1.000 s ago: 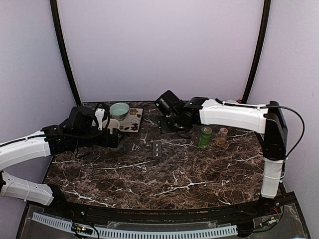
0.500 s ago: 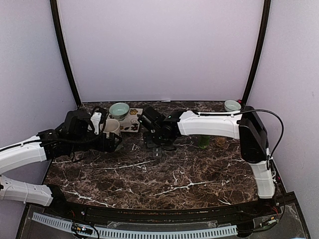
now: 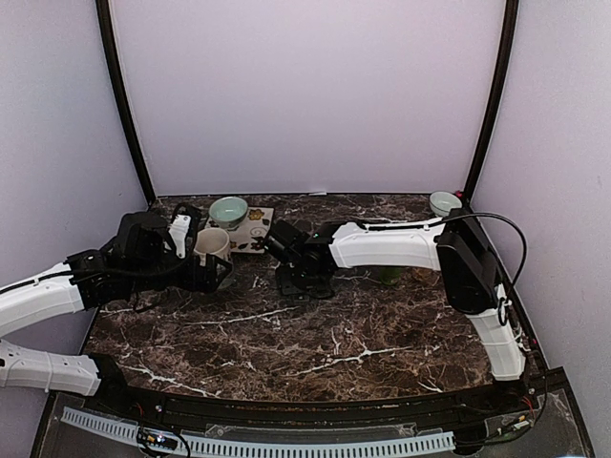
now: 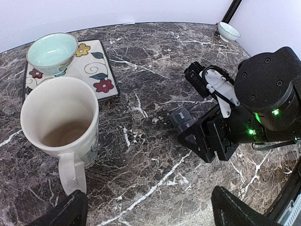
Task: Sort the pills into containers
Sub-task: Pick up the pill container from the center of the board.
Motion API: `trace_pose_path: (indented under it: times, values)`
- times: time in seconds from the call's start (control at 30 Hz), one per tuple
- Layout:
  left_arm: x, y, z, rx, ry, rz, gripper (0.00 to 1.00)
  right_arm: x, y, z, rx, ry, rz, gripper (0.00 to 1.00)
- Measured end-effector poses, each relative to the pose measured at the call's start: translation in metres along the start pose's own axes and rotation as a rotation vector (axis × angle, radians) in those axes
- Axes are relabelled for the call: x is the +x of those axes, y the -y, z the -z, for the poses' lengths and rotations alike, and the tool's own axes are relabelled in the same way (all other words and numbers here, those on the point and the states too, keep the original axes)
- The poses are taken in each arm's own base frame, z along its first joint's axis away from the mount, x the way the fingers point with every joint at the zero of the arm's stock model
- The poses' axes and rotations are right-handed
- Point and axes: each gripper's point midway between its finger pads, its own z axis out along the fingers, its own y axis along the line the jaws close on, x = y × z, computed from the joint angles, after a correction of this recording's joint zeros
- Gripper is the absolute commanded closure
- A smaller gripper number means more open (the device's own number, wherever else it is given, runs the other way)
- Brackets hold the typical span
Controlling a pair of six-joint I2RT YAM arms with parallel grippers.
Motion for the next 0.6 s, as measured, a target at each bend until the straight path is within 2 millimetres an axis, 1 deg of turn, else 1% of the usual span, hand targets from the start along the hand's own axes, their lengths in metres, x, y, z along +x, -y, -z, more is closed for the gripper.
trace_pose_path:
  times: [0.17,0.23,0.37,0.53,0.6]
  values:
    - [0.003,-0.001,0.000,0.000,-0.010,-0.001,0.06,0.003,0.000,-0.004,0.004,-0.009,-0.001,0.33]
    - [0.005,-0.001,0.000,-0.001,-0.014,-0.002,0.06,0.006,0.001,-0.008,0.008,-0.018,0.000,0.37]
    - [0.006,-0.001,0.001,-0.001,-0.017,-0.003,0.06,0.011,0.001,-0.014,0.013,-0.035,0.000,0.48]
    - [0.007,-0.002,0.000,-0.003,-0.021,-0.004,0.06,0.013,0.001,-0.015,0.008,-0.041,0.005,0.70]
    - [0.008,-0.002,0.000,-0.004,-0.023,-0.004,0.06,0.012,0.000,-0.015,0.006,-0.038,0.000,0.72]
